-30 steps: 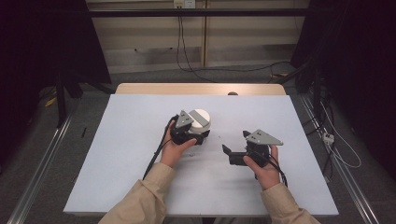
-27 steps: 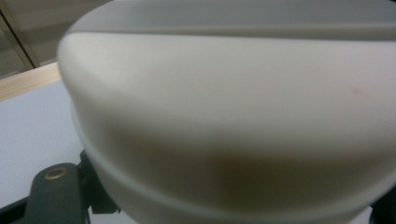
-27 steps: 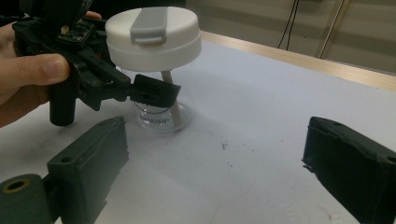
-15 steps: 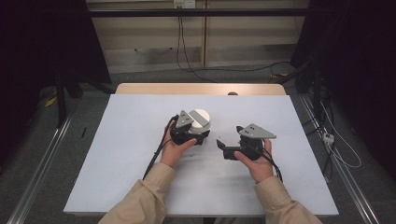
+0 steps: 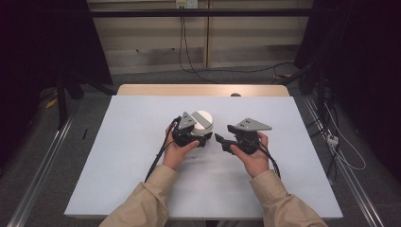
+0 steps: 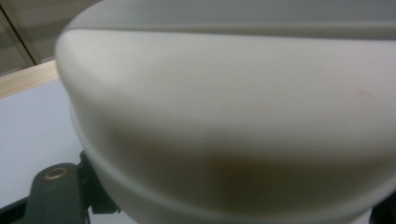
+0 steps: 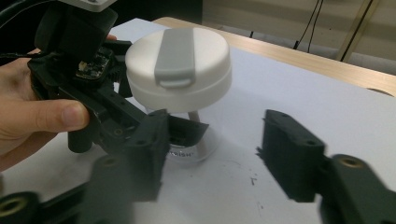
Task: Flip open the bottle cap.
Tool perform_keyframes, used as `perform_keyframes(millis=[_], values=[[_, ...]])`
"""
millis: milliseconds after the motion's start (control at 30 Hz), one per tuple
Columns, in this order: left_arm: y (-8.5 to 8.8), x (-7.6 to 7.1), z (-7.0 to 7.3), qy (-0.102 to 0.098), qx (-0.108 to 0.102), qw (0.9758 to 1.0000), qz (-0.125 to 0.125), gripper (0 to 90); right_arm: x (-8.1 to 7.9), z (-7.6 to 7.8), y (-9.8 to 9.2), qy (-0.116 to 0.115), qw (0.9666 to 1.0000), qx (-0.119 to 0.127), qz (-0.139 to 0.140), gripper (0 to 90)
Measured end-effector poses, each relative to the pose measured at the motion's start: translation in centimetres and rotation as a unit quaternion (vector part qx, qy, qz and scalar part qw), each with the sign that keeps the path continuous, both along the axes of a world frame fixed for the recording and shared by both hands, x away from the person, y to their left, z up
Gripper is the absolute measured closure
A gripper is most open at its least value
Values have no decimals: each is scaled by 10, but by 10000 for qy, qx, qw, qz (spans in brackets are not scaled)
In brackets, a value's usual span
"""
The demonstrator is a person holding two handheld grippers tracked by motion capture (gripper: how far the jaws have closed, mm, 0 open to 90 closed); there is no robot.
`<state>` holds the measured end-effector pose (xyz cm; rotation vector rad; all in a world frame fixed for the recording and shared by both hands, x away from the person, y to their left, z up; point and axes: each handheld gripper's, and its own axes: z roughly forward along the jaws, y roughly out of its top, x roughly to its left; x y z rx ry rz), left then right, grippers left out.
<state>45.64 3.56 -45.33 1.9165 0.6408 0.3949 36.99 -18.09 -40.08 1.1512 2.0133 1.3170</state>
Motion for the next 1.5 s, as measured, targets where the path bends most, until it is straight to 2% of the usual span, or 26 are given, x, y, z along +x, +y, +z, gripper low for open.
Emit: perform_keyframes(millis=[67, 100, 133, 233, 433, 567, 867, 933, 1100, 1167, 1500], values=[[0, 0, 0, 3, -16, 10000, 8, 186, 2, 1, 2, 62, 10000, -31, 61, 516], [0, 0, 0, 1, 1, 10000, 1, 186, 2, 1, 2, 62, 10000, -31, 61, 516], [0, 0, 0, -2, 10, 10000, -1, 186, 5, 1, 4, 145, 9999, -23, 87, 600], [0, 0, 0, -2, 8, 10000, -1, 186, 8, 0, 7, 195, 9997, -34, 150, 717], [0, 0, 0, 9, -18, 10000, 13, 186, 12, 0, 13, 246, 9992, -62, 322, 873], [0, 0, 0, 3, -6, 10000, 6, 186, 14, 0, 18, 299, 9987, -115, 392, 897], [0, 0, 0, 34, -20, 10000, 8, 186, 20, 3, 27, 245, 9985, -195, 455, 900], [0, 0, 0, -22, 31, 10000, 3, 186, 20, 5, 28, 219, 9984, -186, 477, 900], [0, 0, 0, -20, 58, 10000, -3, 186, 20, 9, 30, 152, 9985, -182, 497, 900], [0, -1, 0, 24, -1, 10000, 24, 186, 21, 11, 30, 126, 9986, -151, 494, 900], [0, 0, 0, 31, -8, 10000, 26, 186, 24, 20, 31, 8, 9986, -178, 497, 900]])
